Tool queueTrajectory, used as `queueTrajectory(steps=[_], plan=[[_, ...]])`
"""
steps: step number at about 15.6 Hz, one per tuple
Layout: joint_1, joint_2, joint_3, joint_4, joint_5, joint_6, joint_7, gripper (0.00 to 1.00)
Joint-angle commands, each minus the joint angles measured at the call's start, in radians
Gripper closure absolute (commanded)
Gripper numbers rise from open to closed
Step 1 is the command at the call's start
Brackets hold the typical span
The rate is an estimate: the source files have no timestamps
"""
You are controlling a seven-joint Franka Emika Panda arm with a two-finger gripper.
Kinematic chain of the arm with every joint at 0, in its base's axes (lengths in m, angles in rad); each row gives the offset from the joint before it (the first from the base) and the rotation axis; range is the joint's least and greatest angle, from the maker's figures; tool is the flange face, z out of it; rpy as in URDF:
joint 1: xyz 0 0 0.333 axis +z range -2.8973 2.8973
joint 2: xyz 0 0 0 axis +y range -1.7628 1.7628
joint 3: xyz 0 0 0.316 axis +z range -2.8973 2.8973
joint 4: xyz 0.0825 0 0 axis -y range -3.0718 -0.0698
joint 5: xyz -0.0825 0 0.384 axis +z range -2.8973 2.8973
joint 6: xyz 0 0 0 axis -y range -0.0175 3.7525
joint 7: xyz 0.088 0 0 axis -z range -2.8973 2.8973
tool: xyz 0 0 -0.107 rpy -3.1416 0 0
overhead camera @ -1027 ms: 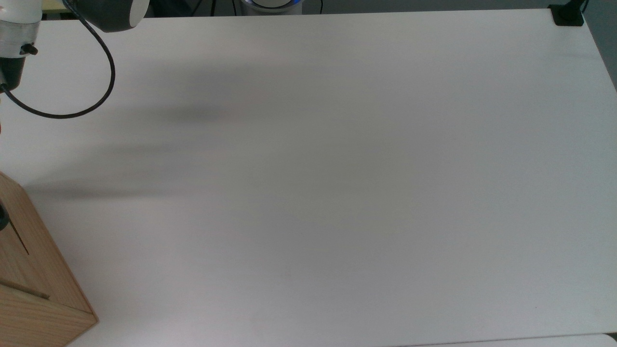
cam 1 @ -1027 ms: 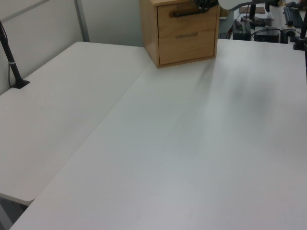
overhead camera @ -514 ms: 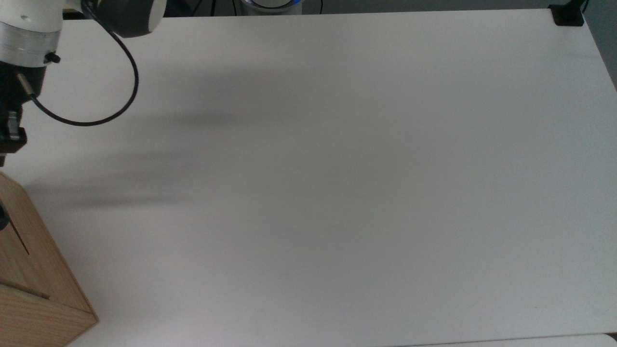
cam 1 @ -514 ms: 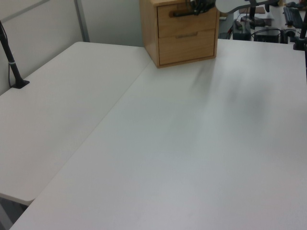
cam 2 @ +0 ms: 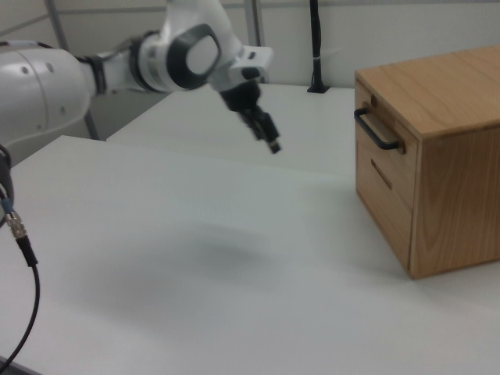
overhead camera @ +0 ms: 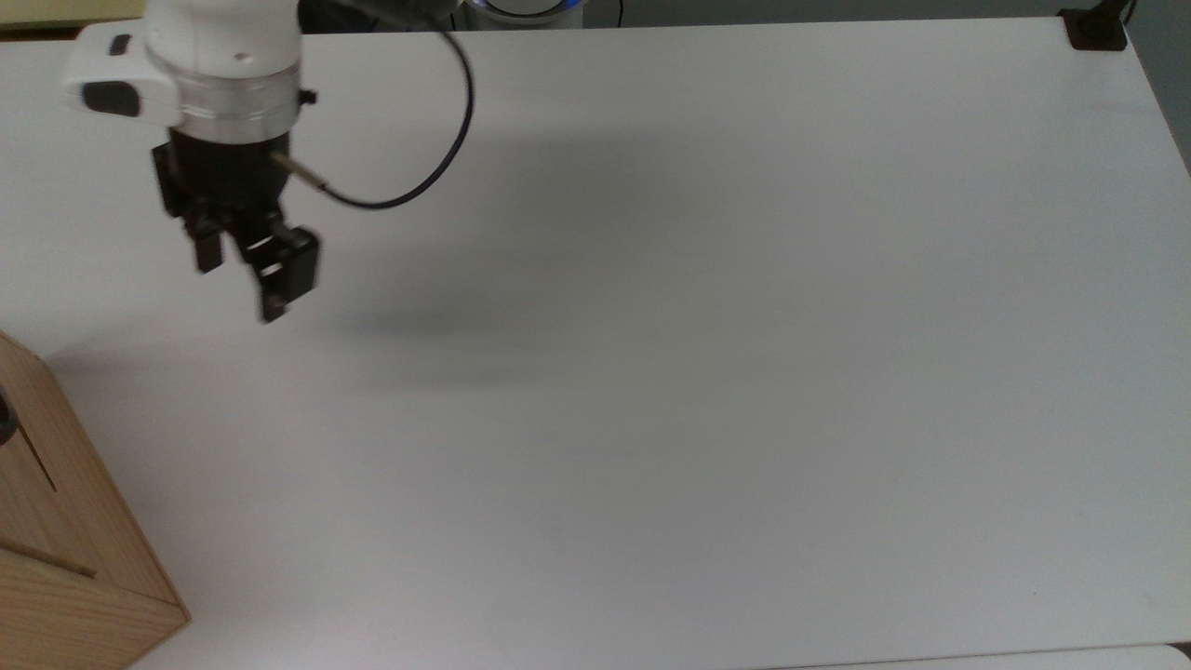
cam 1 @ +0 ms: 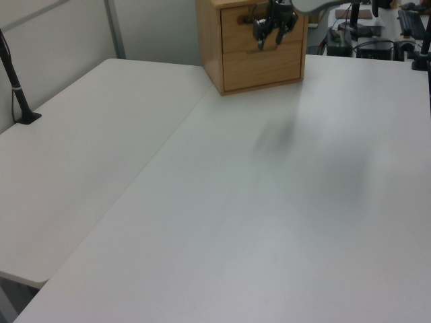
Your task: Close the drawer by sliding it
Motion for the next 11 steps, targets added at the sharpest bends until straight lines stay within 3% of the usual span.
queueTrajectory(steps=[1,4,6,11], plan=[[0.016,-0.119,0.033,-0.054,0.092,-0.218,-0.229,0.0],[0.055,-0.165,0.038,-0.054,0.117,-0.379,-0.355,0.0],[0.094,-0.177,0.036,-0.054,0.114,-0.463,-0.365,0.0],[0.102,-0.179,0.029,-0.054,0.111,-0.487,-0.392,0.0]])
